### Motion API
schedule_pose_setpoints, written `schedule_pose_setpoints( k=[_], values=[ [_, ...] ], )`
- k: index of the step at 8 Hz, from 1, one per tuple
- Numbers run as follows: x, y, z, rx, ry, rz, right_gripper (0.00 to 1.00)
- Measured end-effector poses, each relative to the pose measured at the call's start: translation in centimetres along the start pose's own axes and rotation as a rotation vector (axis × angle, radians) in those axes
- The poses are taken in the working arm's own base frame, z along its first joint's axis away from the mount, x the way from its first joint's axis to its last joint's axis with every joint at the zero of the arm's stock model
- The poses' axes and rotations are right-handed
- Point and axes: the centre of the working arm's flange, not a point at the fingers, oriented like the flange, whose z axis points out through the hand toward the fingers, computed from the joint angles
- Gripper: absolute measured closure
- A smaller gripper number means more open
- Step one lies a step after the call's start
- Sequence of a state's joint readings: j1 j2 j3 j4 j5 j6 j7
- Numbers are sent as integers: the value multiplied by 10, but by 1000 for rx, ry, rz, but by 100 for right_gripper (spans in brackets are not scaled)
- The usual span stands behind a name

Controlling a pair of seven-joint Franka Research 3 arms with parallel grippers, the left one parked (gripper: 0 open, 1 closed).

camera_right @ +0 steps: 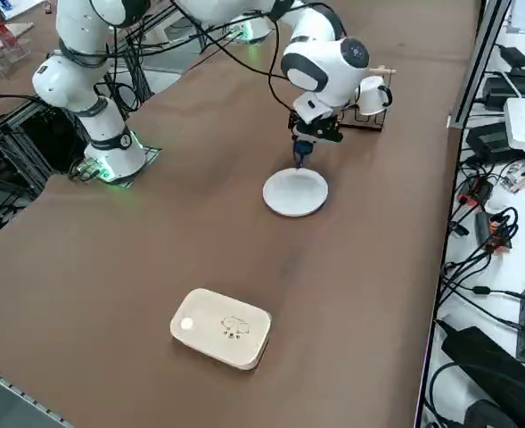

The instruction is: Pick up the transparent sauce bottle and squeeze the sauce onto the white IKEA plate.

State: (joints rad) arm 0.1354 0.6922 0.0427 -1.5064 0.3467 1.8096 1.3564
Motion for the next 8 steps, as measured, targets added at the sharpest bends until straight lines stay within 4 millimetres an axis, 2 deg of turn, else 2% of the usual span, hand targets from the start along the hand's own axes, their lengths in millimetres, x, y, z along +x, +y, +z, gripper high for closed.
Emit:
schedule_pose_setpoints(
  k=[6,8],
  values=[
    [48,5,-18,73,-115,-36,48],
    [63,7,-25,104,-157,-46,52]
  ],
)
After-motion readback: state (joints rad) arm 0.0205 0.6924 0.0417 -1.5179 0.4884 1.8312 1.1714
